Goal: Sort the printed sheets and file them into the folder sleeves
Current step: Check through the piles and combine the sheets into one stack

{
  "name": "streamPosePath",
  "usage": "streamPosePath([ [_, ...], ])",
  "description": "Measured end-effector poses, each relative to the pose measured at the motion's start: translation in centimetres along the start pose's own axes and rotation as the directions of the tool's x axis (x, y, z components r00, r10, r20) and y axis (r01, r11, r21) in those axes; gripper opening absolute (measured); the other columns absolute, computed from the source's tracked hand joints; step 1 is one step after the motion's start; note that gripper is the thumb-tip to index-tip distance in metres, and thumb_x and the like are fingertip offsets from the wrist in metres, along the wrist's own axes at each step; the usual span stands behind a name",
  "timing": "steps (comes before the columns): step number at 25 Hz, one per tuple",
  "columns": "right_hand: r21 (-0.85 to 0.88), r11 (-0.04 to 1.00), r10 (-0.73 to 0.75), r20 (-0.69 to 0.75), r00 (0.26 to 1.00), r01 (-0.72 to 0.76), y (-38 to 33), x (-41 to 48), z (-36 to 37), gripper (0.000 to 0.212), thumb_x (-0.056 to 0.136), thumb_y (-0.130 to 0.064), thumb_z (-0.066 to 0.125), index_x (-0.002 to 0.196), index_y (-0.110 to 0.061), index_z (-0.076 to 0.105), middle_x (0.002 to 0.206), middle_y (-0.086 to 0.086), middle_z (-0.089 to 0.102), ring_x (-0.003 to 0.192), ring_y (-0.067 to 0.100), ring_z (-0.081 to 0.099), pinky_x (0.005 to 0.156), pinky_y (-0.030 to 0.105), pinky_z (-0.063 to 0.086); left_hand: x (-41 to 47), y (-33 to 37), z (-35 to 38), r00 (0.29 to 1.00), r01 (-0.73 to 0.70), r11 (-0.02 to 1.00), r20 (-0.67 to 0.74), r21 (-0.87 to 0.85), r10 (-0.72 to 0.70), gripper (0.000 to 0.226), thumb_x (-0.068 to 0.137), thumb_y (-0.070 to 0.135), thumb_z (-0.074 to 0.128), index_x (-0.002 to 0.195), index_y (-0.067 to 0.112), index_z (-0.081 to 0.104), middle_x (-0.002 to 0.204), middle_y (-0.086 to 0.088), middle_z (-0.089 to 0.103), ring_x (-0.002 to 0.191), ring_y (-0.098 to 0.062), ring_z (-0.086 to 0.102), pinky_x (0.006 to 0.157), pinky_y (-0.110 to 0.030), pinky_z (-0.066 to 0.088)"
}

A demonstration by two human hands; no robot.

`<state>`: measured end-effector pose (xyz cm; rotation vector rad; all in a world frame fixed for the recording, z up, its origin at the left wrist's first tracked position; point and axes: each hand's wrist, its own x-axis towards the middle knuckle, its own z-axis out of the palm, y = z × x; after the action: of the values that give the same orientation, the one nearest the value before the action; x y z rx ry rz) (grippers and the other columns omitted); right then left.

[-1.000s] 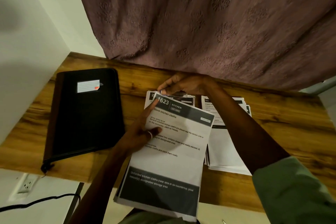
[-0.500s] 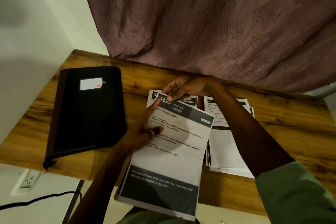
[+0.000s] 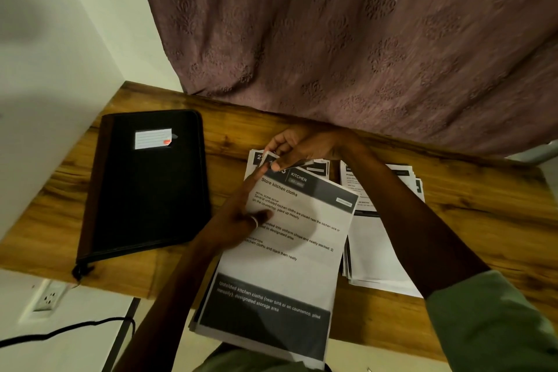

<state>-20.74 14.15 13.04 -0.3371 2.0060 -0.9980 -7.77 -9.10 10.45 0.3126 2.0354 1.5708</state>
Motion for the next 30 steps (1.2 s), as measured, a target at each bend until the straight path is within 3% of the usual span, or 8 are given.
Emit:
streamPosePath([
  [2, -0.047, 0.997, -0.055, -0.035, 0.998, 0.053, -4.1, -3.4, 1.0, 0.045, 0.086, -0.02, 0.074, 0.126, -0.008, 0.057, 0.112, 0.01, 0.072, 0.101, 0.021, 0.07, 0.086, 0.029, 0.057, 0.0, -0.3, -0.2, 1.0, 0.004, 0.999, -0.003, -0.032, -0.004, 0.072, 0.092, 0.007, 0.064, 0.135, 0.052, 0.028, 0.118, 0.006, 0.062, 0.103, -0.018, 0.069, 0.072, -0.032, 0.062],
  [6, -0.01, 1.0, -0.021, -0.07, 0.997, 0.021, -3.5, -3.0, 1.3, 0.037, 0.087, -0.014, 0.071, 0.122, -0.005, 0.061, 0.111, 0.014, 0.071, 0.099, 0.024, 0.07, 0.082, 0.026, 0.057, -0.2, -0.6, -0.4, 1.0, -0.005, 0.998, 0.003, -0.061, 0.006, 0.063, 0.091, 0.005, 0.065, 0.128, 0.048, 0.036, 0.12, 0.0, 0.062, 0.105, -0.023, 0.069, 0.075, -0.04, 0.063],
  [9, -0.035, 0.997, -0.069, -0.068, 0.995, 0.066, -3.7, -2.7, 1.3, 0.036, 0.086, -0.016, 0.073, 0.119, -0.007, 0.064, 0.109, 0.012, 0.073, 0.1, 0.028, 0.07, 0.086, 0.034, 0.057, -0.2, -0.8, -0.4, 1.0, -0.023, 0.998, 0.016, -0.057, 0.024, 0.062, 0.091, 0.003, 0.065, 0.127, 0.046, 0.038, 0.122, -0.001, 0.06, 0.105, -0.022, 0.068, 0.073, -0.034, 0.062],
  [13, -0.1, 0.995, -0.031, -0.041, 0.999, 0.026, -3.8, -2.0, 1.0, 0.037, 0.085, -0.016, 0.075, 0.12, -0.008, 0.064, 0.106, 0.008, 0.074, 0.094, 0.021, 0.072, 0.081, 0.031, 0.06, -0.1, -0.8, -0.5, 1.0, -0.004, 0.999, 0.027, -0.033, 0.005, 0.054, 0.091, 0.003, 0.065, 0.124, 0.037, 0.04, 0.122, -0.004, 0.058, 0.102, -0.022, 0.066, 0.068, -0.026, 0.06],
  [15, -0.136, 0.99, -0.034, -0.033, 0.999, 0.029, -4.0, -1.9, 0.9, 0.037, 0.084, -0.016, 0.075, 0.118, -0.008, 0.065, 0.105, 0.008, 0.074, 0.094, 0.023, 0.072, 0.078, 0.029, 0.06, -0.1, -1.0, -0.6, 0.999, -0.006, 1.0, 0.037, -0.011, 0.006, 0.054, 0.09, 0.003, 0.067, 0.124, 0.037, 0.041, 0.124, -0.004, 0.056, 0.105, -0.023, 0.065, 0.069, -0.027, 0.061],
  [19, -0.22, 0.973, -0.078, -0.03, 0.997, 0.069, -4.1, -1.6, 1.0, 0.033, 0.086, -0.02, 0.074, 0.116, -0.01, 0.066, 0.106, 0.01, 0.073, 0.095, 0.028, 0.071, 0.085, 0.037, 0.059, 0.1, -1.3, -0.8, 0.998, -0.024, 0.999, 0.06, -0.024, 0.026, 0.056, 0.089, 0.003, 0.068, 0.126, 0.037, 0.042, 0.127, -0.001, 0.053, 0.113, -0.024, 0.061, 0.075, -0.033, 0.062],
  [26, -0.253, 0.956, -0.171, -0.061, 0.983, 0.15, -3.3, -1.5, 1.8, 0.025, 0.09, -0.014, 0.068, 0.111, 0.0, 0.066, 0.104, 0.019, 0.071, 0.092, 0.035, 0.069, 0.081, 0.044, 0.058, 0.0, -1.1, -0.6, 0.998, -0.031, 0.998, 0.057, -0.056, 0.034, 0.055, 0.089, -0.001, 0.067, 0.124, 0.035, 0.044, 0.128, -0.001, 0.051, 0.114, -0.024, 0.059, 0.077, -0.028, 0.061],
  [30, -0.267, 0.956, -0.152, -0.089, 0.984, 0.124, -3.2, -1.9, 2.2, 0.023, 0.091, -0.012, 0.067, 0.111, -0.001, 0.067, 0.104, 0.015, 0.072, 0.084, 0.017, 0.071, 0.072, 0.023, 0.058, 0.2, -1.3, -0.3, 0.997, -0.02, 0.999, 0.071, -0.039, 0.023, 0.056, 0.088, 0.001, 0.068, 0.124, 0.038, 0.045, 0.131, -0.001, 0.049, 0.117, -0.024, 0.057, 0.076, -0.027, 0.06],
])
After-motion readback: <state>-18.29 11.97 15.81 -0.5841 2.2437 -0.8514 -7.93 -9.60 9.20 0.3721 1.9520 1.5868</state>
